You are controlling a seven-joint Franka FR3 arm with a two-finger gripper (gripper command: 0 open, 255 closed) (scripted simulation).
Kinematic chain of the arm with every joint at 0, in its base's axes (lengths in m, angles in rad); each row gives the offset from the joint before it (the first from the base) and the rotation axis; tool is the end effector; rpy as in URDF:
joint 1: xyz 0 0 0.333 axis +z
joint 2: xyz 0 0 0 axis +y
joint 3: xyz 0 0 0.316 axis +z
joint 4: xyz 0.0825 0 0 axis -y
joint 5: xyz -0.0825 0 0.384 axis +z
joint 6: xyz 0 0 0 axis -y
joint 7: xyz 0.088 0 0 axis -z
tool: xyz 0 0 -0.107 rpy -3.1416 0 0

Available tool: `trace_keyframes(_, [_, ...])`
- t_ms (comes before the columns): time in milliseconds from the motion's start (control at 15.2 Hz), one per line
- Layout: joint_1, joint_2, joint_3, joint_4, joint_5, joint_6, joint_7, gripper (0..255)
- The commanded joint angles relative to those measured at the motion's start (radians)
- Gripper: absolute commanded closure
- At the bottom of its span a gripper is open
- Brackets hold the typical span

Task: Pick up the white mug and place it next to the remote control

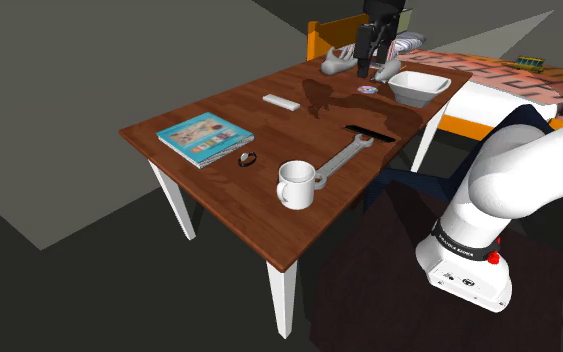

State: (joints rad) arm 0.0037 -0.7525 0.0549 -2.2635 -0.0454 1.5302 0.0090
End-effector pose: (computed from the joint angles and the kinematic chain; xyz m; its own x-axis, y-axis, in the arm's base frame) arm 0.3123 0.0194 0.6199 0.9992 0.0337 0.0193 0.0320 -0.9961 0.0826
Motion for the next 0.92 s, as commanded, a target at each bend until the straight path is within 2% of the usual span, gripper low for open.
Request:
trace_keyframes(0, [0.0,0.0,0.0,0.0,0.0,0.0,0.0,0])
trace_keyframes(462, [0.015,0.078,0.061,-0.144,0.066,0.198,0.105,0])
trace_keyframes(858, [0.03,0.2,0.118,-0.22,0.117,0.382,0.189,0])
